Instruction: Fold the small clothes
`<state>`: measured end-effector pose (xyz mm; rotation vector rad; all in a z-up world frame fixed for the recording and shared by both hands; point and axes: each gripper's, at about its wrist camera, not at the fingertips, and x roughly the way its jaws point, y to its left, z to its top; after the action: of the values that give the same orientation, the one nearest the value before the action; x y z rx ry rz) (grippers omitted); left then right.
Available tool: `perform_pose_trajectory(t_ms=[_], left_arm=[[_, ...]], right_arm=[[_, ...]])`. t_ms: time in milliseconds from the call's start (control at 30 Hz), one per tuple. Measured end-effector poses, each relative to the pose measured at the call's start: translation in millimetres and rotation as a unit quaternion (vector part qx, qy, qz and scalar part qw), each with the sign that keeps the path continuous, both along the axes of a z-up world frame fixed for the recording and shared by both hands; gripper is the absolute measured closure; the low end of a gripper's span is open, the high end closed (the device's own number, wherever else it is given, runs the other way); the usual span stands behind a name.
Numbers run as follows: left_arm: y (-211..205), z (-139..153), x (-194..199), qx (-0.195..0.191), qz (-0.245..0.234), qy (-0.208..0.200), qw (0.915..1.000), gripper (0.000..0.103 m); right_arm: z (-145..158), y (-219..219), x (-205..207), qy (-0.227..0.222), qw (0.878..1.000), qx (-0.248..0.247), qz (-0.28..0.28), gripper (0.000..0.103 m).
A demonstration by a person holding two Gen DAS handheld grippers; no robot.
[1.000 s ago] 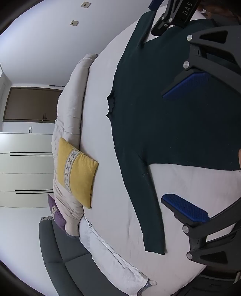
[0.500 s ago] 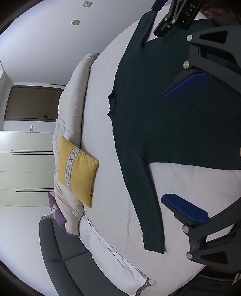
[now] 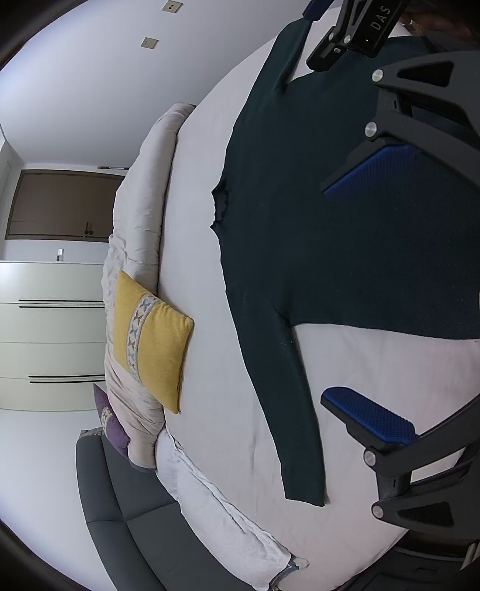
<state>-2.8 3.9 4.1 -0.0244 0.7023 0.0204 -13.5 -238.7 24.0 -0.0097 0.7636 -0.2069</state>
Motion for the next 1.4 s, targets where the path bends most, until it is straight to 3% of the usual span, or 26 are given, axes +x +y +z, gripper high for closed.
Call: perform_pose_trajectory(t_ms=[333,1400], left_arm=[[0,-3,0,0.001,0.000,0.001,1.0000,0.000],[-1,-8,0,0.001,0.001,0.003,1.0000,0.000]], right_arm=[[-13,2,0,0.002,1.000,0.001,-0.002,0.000],[-13,-3,3,0.006,1.000,0.002,-0.003,0.000]])
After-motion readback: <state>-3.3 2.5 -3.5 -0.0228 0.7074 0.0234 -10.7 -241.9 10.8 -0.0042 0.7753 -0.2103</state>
